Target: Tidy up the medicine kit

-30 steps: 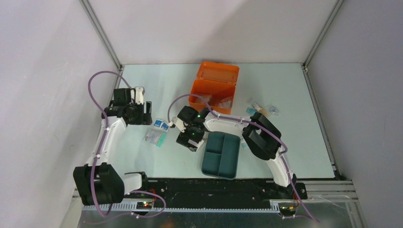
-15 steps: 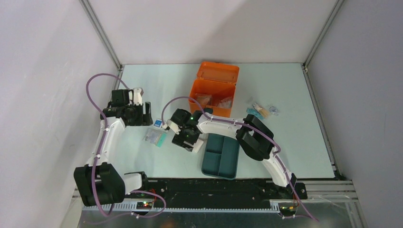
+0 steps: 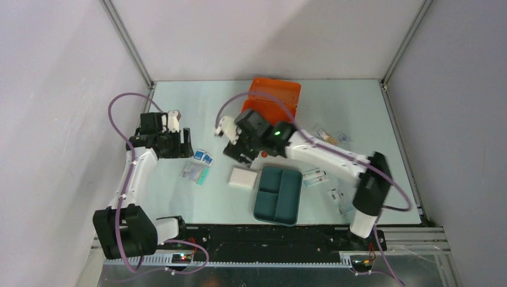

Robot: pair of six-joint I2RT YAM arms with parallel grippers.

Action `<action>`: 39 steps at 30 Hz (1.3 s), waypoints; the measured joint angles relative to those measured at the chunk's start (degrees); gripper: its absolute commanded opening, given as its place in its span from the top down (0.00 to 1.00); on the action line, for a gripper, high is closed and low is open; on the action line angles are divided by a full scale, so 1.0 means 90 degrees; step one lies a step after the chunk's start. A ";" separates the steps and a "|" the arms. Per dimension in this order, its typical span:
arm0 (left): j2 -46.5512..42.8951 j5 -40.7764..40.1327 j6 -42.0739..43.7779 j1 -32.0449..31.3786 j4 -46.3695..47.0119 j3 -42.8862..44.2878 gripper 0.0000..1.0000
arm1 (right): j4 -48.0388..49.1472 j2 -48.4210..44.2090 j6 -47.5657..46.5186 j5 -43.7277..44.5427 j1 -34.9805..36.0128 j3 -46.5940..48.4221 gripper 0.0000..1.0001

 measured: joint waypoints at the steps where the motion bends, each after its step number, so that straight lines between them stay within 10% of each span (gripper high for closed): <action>1: 0.0007 0.0044 -0.0019 0.0002 0.0002 0.0005 0.20 | 0.0083 -0.0296 -0.0017 -0.0046 -0.0095 0.0002 0.23; 11: 0.0056 0.0393 -0.0051 0.0002 0.0000 0.0005 0.20 | 0.0304 -0.0916 -0.0335 -0.1413 -0.0828 -0.0243 0.01; 39: -0.0299 0.0877 -0.0141 0.0265 0.0000 -0.0085 0.20 | -0.0447 0.2208 -0.0498 -0.1443 -0.0206 0.0622 0.01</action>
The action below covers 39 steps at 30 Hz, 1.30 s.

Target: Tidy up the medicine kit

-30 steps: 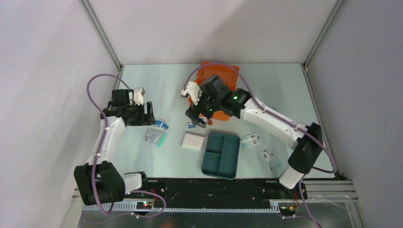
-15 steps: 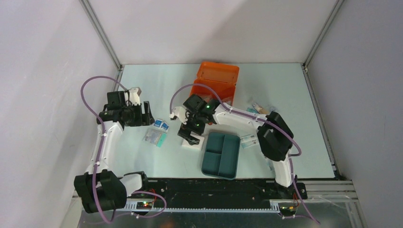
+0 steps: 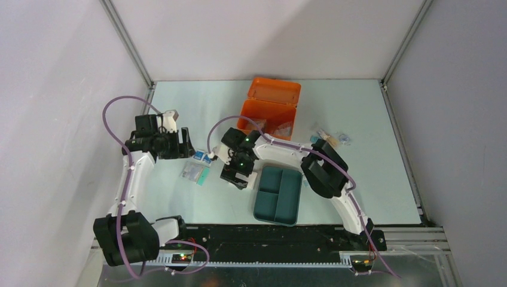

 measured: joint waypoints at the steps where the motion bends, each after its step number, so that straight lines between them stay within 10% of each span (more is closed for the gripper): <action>1: 0.0005 0.0000 0.0000 0.0000 -0.0002 0.0000 0.20 | -0.0032 0.0039 0.0002 0.0017 -0.0007 0.0007 0.01; 12: 0.0012 0.0039 0.0000 0.0000 0.0000 0.0000 0.20 | -0.0194 0.0182 0.0049 0.0063 0.0007 0.0119 0.26; 28: 0.0177 0.0170 -0.0002 0.0002 0.0000 0.0000 0.20 | 0.0049 -0.1219 -0.0321 0.1528 0.0634 -0.0789 0.39; 39: 0.0328 0.0226 -0.0027 0.0002 0.0000 0.0000 0.20 | 0.0386 -0.2956 -0.0559 0.1273 -0.0527 -0.0563 0.40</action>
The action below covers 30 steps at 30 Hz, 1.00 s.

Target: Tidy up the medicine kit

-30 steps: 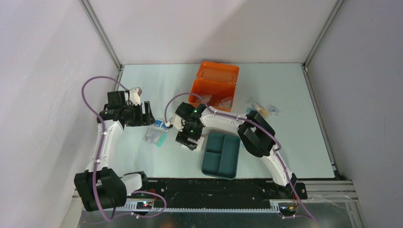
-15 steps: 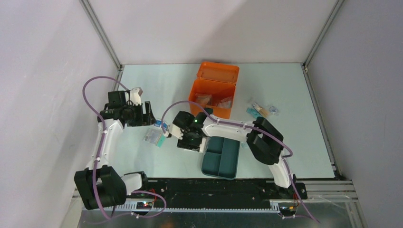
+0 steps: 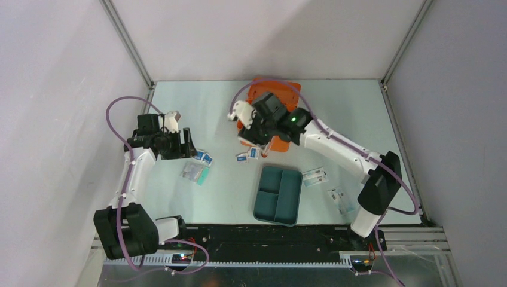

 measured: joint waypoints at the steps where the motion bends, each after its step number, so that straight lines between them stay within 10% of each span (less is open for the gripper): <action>1: 0.0000 0.0000 0.0000 0.0000 0.0000 0.0000 0.20 | 0.0046 0.0000 -0.0046 -0.0005 -0.0172 0.0041 0.40; 10: 0.0010 0.0066 0.0000 0.0002 0.0000 0.0000 0.20 | 0.0627 0.0398 -0.0833 -0.0243 -0.1690 0.0170 0.40; 30: 0.0056 0.0100 0.0022 0.0010 0.0000 0.0000 0.20 | 0.0979 0.2040 -0.2295 -0.0857 -0.2067 0.0639 0.40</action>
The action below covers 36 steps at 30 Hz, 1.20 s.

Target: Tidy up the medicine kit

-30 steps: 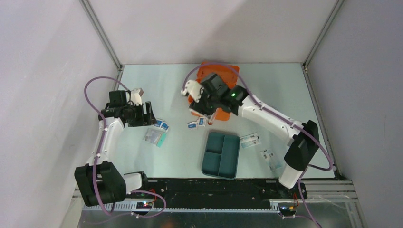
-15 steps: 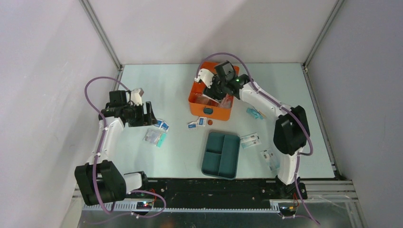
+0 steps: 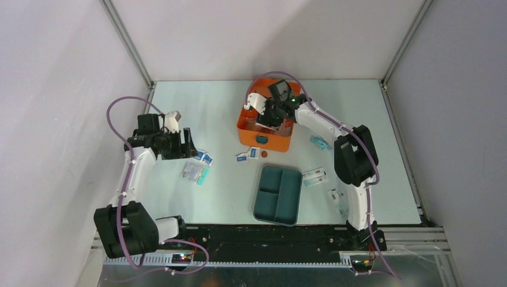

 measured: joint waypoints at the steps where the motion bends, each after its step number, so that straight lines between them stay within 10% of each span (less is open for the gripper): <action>1: 0.0007 0.0000 0.0000 0.0000 0.0000 0.0000 0.20 | 0.0010 0.0075 -0.0078 0.0002 0.0000 0.0002 0.40; 36: -0.0075 0.0129 0.0002 0.0002 0.0000 -0.0007 0.20 | 0.0476 0.0010 -0.0525 0.0865 -0.0029 -0.0624 0.18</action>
